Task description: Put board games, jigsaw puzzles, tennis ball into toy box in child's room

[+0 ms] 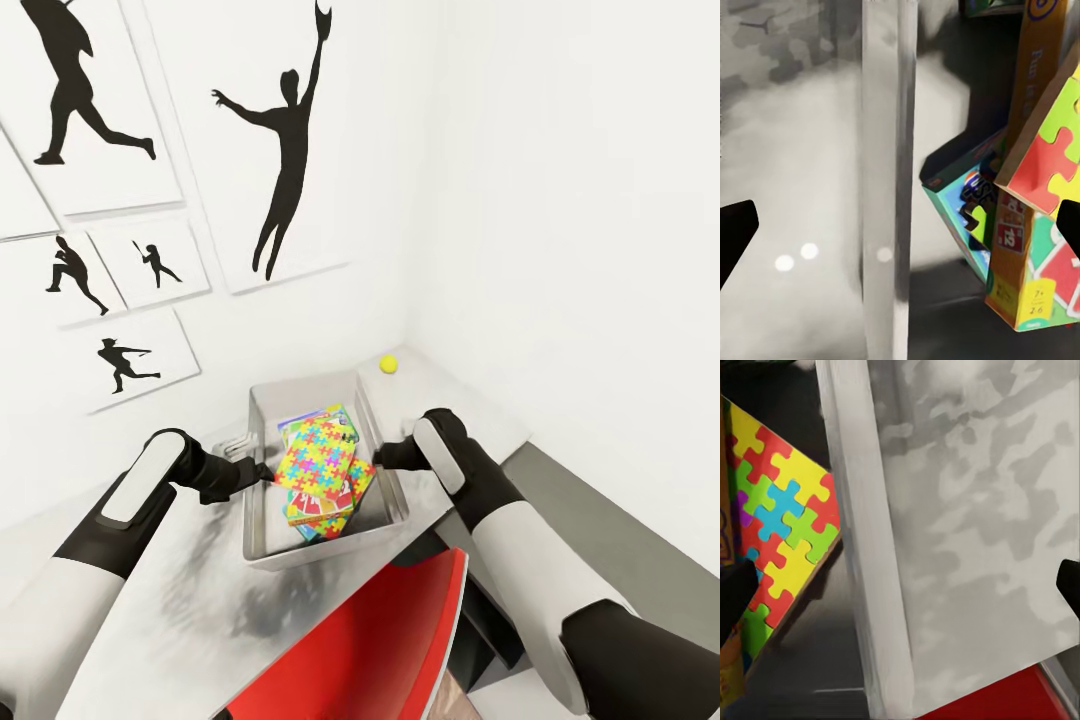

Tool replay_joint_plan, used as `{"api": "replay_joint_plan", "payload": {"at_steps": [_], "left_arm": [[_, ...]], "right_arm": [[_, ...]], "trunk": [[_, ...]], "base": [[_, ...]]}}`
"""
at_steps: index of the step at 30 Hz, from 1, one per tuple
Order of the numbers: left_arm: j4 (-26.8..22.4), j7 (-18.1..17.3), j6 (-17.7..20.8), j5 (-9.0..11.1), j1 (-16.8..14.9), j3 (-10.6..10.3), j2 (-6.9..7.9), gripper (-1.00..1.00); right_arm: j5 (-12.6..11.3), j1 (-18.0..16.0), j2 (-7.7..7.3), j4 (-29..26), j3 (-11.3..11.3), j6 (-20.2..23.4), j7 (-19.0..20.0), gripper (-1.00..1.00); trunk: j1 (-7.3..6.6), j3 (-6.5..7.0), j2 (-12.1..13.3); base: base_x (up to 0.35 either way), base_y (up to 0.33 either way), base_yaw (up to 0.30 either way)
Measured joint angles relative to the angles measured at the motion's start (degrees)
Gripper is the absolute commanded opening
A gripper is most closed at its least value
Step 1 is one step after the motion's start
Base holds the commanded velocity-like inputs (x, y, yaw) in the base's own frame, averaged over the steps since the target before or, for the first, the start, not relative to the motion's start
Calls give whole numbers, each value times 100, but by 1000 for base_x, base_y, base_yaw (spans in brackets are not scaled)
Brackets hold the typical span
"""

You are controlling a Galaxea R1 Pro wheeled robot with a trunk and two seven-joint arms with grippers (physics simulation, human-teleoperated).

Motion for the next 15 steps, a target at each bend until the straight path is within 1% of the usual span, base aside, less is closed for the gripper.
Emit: {"api": "replay_joint_plan", "payload": {"at_steps": [5,15], "left_arm": [[-97,-2,-1,2,0,-5,5,100],[-217,-2,0,8,0,-12,6,100]], "right_arm": [[14,-6,1,138,-1,-13,0,100],[4,-8,1,167,-2,-15,0,100]], "trunk": [[0,0,0],[0,0,0]], "base": [[0,0,0],[0,0,0]]}}
